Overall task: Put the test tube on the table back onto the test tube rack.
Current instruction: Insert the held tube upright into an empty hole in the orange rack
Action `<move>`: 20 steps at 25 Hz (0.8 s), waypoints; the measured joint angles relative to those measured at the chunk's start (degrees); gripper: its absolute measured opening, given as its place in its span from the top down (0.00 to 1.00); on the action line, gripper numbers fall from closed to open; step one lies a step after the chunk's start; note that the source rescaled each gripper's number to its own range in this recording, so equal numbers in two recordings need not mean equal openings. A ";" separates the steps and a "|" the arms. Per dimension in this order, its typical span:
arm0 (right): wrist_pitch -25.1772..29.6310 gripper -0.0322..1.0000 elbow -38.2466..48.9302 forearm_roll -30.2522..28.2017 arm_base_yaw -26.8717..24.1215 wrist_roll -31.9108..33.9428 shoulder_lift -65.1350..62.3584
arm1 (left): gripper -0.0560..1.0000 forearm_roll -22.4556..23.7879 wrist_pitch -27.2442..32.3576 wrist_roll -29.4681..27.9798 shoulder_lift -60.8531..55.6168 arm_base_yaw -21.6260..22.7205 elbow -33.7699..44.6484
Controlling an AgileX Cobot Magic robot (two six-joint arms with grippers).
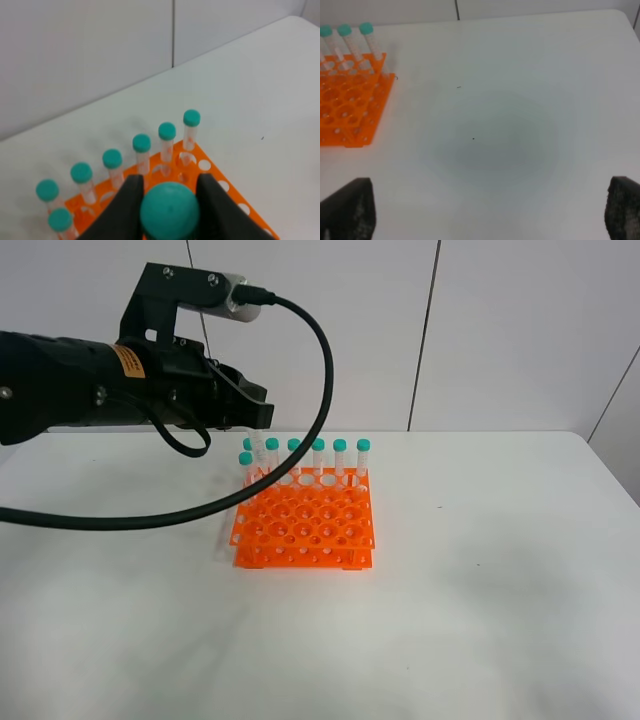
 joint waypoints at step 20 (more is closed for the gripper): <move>-0.05 0.00 0.00 0.00 0.00 0.00 0.00 | 0.95 0.98 -22.31 1.27 12.74 0.37 1.11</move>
